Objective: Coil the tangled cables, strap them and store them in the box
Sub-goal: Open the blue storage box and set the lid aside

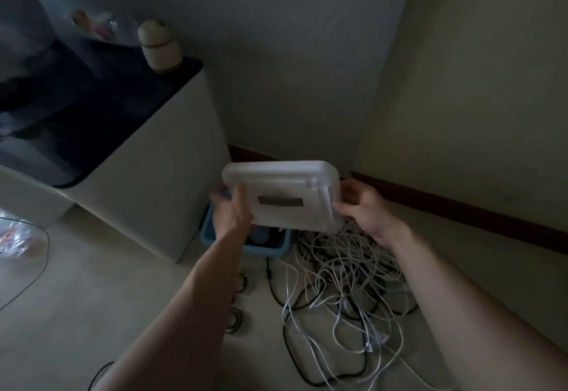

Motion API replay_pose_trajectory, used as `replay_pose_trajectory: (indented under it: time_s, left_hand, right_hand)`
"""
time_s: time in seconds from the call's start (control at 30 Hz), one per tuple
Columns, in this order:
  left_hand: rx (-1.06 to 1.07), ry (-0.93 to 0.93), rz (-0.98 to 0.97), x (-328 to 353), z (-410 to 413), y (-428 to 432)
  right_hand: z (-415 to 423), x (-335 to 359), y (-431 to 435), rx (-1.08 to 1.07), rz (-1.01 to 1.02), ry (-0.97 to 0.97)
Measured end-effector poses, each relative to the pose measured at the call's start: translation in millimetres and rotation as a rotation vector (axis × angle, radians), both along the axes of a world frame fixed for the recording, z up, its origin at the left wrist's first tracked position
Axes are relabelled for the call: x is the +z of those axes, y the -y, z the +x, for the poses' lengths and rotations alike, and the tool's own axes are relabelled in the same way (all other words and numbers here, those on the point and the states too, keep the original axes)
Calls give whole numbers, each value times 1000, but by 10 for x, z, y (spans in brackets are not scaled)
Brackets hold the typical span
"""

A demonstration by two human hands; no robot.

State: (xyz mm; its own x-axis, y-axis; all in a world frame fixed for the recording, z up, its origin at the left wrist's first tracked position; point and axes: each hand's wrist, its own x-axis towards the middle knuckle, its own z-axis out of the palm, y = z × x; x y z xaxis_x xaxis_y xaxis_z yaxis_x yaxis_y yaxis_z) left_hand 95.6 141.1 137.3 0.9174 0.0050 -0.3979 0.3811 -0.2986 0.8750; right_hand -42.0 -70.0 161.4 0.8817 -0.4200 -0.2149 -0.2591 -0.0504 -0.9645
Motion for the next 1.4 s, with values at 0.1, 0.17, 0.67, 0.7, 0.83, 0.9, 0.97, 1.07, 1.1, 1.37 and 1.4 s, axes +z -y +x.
replay_pose_trajectory:
  time_s: [0.1, 0.17, 0.67, 0.7, 0.83, 0.9, 0.97, 1.07, 1.1, 1.37, 1.4]
  left_hand:
    - [69, -353, -277, 57, -18, -86]
    - [49, -515, -547, 65, -41, -122]
    - [136, -411, -507, -294, -177, 48]
    - [124, -390, -509, -342, -133, 54]
    - [205, -278, -119, -668, 56, -83]
    - [236, -307, 132, -904, 115, -226]
    - [240, -468, 148, -1077, 105, -262]
    - [297, -625, -90, -1233, 131, -150]
    - [309, -605, -112, -1317, 176, -112]
    - [150, -372, 47, -1625, 513, 45]
    - [116, -346, 73, -1635, 528, 83]
  right_hand:
    - [-138, 126, 48, 63, -97, 53]
    - [-156, 142, 69, 89, -151, 58]
    - [78, -512, 1, -197, 33, -269]
    - [141, -557, 15, -163, 26, -286]
    - [453, -664, 120, -235, -58, -242]
    - [655, -725, 181, -284, -199, -267]
    - [872, -769, 221, -330, -317, -294]
    - [1191, -862, 226, -284, -443, -304]
    - [1300, -920, 228, -267, -448, -301]
    - [1855, -1394, 275, -143, -147, -222]
    - [1845, -1433, 258, -136, -127, -204]
